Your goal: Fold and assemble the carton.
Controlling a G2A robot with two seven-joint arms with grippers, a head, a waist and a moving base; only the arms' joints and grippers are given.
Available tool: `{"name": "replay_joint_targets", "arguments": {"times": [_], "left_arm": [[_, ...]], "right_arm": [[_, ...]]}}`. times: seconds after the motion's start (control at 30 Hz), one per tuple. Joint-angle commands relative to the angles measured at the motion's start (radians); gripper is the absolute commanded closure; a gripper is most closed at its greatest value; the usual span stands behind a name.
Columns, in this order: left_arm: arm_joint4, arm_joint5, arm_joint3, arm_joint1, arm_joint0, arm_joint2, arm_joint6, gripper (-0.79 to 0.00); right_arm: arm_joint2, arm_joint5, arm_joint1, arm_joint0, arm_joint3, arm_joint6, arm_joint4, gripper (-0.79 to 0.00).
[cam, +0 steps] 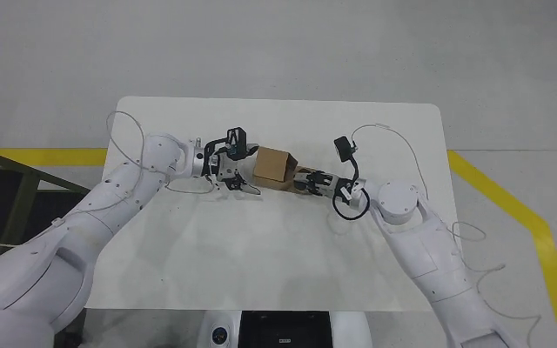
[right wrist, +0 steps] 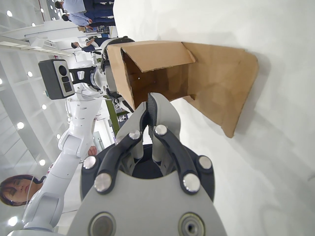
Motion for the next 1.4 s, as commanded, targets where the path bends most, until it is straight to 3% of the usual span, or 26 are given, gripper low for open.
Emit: {"name": "replay_joint_targets", "arguments": {"times": [0.0,0.33,0.8,1.37], "left_arm": [[0.012,0.0,0.019,-0.011,-0.002,0.007,0.02,-0.785],[0.044,0.003,0.102,-0.056,-0.013,0.018,0.07,-0.785],[0.069,0.0,0.137,-0.091,-0.015,0.005,0.097,-0.785],[0.067,0.0,0.221,-0.135,-0.045,0.044,0.144,-0.785]], "right_arm": [[-0.006,-0.006,-0.002,0.008,0.013,-0.012,-0.001,0.0],[-0.035,-0.042,-0.016,0.059,0.042,-0.032,0.018,0.0],[0.074,-0.026,0.018,-0.002,0.012,-0.011,-0.022,0.0],[-0.081,-0.055,-0.031,0.162,0.203,0.028,0.012,0.0]]}}
